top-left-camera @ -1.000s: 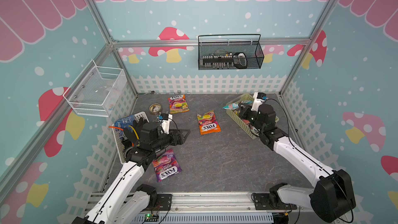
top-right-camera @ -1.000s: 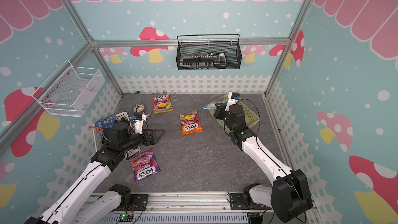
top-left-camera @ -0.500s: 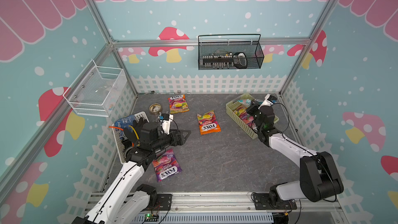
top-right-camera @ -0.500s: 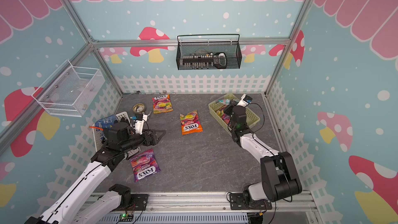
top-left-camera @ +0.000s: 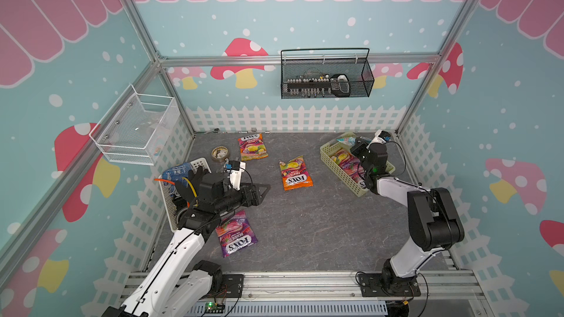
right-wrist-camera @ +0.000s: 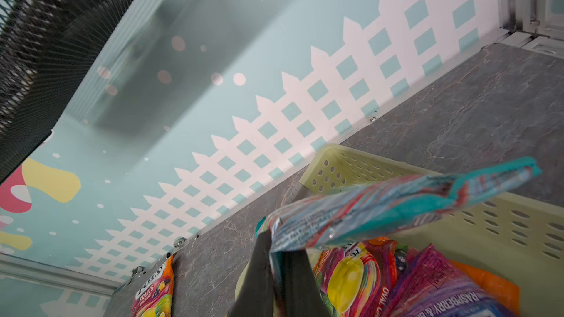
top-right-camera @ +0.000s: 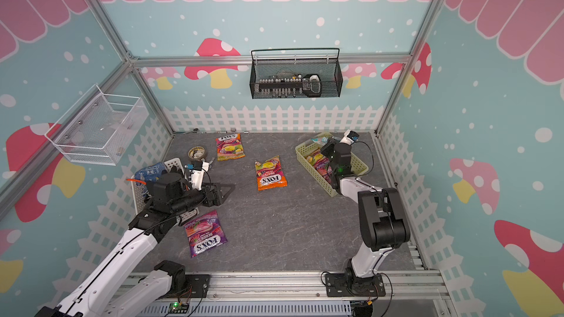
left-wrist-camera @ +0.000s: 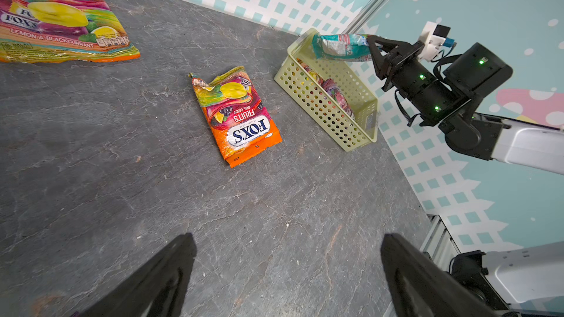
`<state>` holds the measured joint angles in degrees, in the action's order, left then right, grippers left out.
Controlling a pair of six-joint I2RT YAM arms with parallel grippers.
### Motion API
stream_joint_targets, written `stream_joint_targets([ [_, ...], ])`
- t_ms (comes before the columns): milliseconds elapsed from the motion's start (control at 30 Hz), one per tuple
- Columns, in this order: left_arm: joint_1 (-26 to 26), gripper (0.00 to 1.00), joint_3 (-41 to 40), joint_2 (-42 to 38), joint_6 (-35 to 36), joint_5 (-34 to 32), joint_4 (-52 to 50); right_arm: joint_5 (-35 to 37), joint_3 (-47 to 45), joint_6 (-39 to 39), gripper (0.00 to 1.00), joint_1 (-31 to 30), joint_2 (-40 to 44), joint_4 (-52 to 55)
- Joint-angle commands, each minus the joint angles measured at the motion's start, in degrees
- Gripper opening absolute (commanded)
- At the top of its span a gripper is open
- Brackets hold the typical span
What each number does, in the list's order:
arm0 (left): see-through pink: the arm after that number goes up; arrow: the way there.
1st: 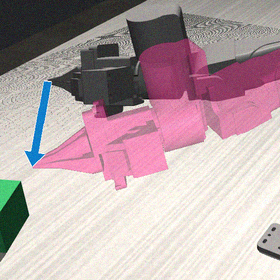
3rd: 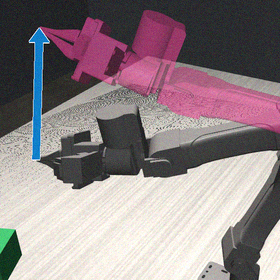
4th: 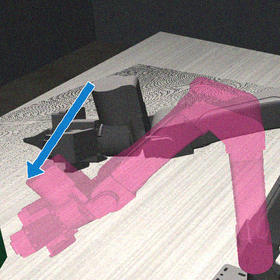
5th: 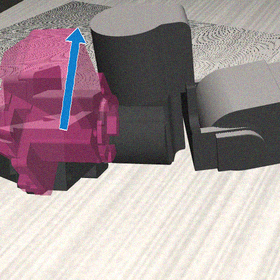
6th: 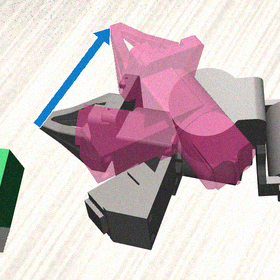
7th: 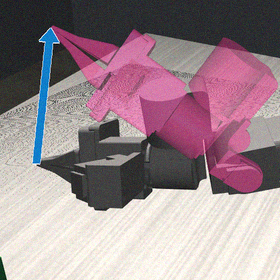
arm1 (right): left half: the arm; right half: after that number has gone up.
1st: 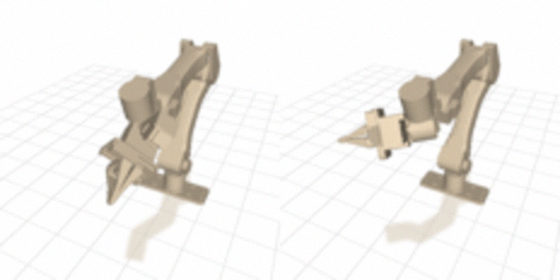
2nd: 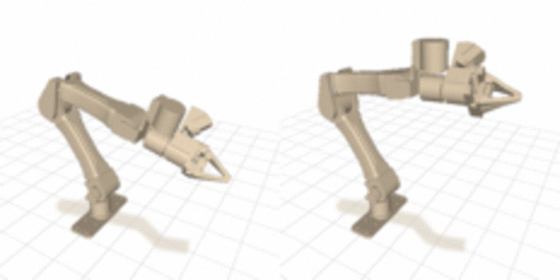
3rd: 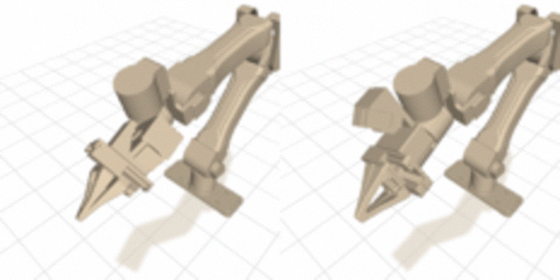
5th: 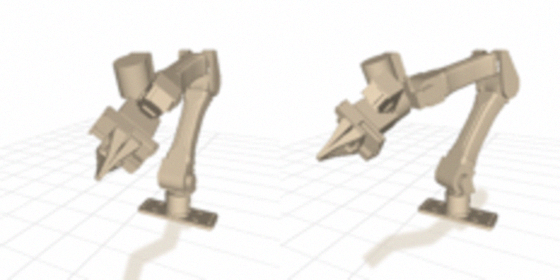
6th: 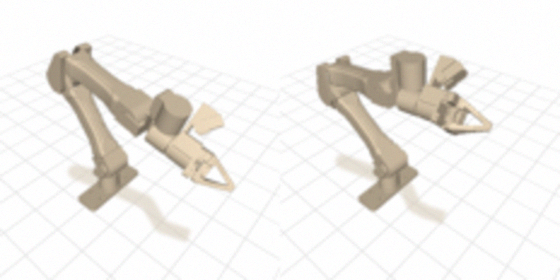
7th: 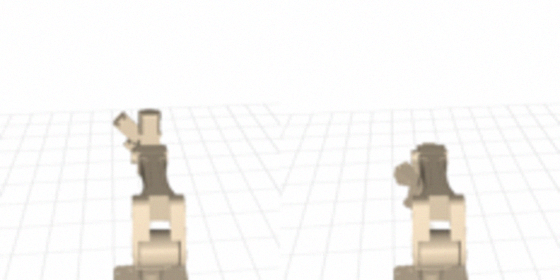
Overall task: Put the candies in the basket
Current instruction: Place the candy in the basket.
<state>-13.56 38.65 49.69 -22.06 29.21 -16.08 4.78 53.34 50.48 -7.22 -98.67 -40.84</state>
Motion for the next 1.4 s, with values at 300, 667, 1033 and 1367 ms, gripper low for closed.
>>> stream_joint_targets([
  [300, 0.66, 0.99, -0.33, 0.17, 0.61, 0.47, -0.36, -2.84, 5.84, 0.71, 0.0, 0.64, -8.5, -3.4],
  [667, 1.18, 0.99, -0.33, 0.19, 0.12, -1.33, -0.41, -2.52, -0.18, 5.88, 0.29, 0.64, -5.65, 4.44],
  [1033, 2.54, 0.99, 0.09, -0.45, -0.55, -6.57, -0.7, 0.25, 2.88, 2.65, 0.57, 0.78, 1.98, 23.19],
  [1367, 6.45, 0.99, 1.93, 1.28, -12.37, -7.67, -7.2, -8.42, 1.68, -8.49, 0.73, 0.54, 9.76, 36.37],
])
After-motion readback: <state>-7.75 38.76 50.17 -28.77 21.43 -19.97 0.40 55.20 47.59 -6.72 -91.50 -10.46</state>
